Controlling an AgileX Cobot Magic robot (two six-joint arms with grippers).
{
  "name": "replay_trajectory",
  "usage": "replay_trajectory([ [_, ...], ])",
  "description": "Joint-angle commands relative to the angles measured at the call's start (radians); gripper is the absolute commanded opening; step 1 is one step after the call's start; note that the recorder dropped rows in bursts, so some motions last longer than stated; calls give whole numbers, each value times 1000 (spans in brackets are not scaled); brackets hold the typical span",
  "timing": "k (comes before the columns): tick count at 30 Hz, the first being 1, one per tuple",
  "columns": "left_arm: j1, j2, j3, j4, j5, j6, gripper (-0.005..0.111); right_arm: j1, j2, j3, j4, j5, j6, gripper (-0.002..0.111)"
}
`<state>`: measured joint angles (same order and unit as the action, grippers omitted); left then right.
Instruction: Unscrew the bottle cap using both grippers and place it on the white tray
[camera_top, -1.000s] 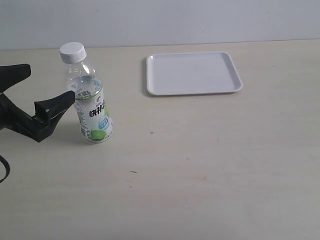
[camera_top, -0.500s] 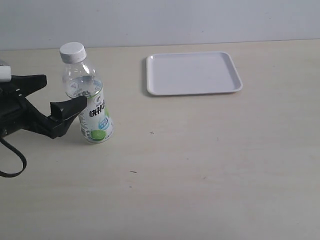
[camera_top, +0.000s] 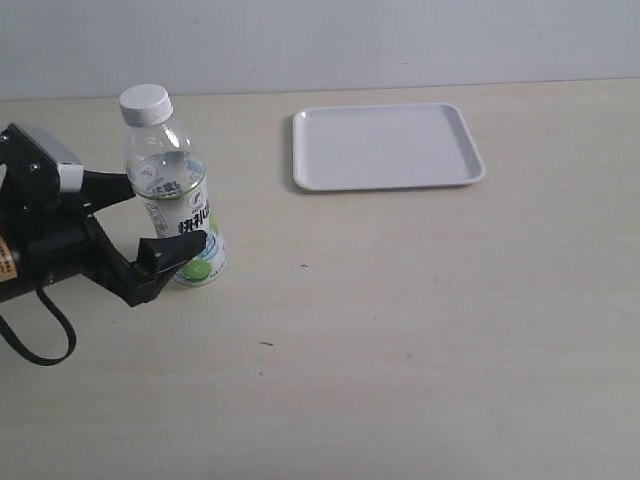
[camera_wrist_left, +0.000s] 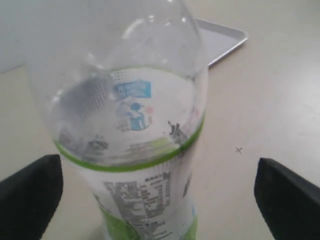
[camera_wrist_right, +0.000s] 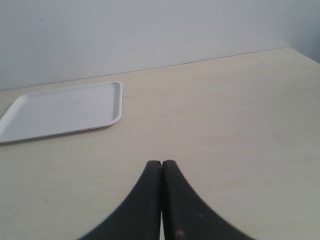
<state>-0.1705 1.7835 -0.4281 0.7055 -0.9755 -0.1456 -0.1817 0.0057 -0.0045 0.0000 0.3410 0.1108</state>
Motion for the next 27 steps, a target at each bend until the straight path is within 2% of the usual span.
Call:
replay_trajectory([
  [1, 0, 64, -42, 41, -15, 10, 105, -5, -6, 5, 0, -7, -1, 0],
  [12, 0, 203, -133, 43, -32, 10, 105, -5, -6, 5, 0, -7, -1, 0],
  [27, 0, 214, -156, 47, -52, 36, 105, -5, -6, 5, 0, -7, -1, 0],
])
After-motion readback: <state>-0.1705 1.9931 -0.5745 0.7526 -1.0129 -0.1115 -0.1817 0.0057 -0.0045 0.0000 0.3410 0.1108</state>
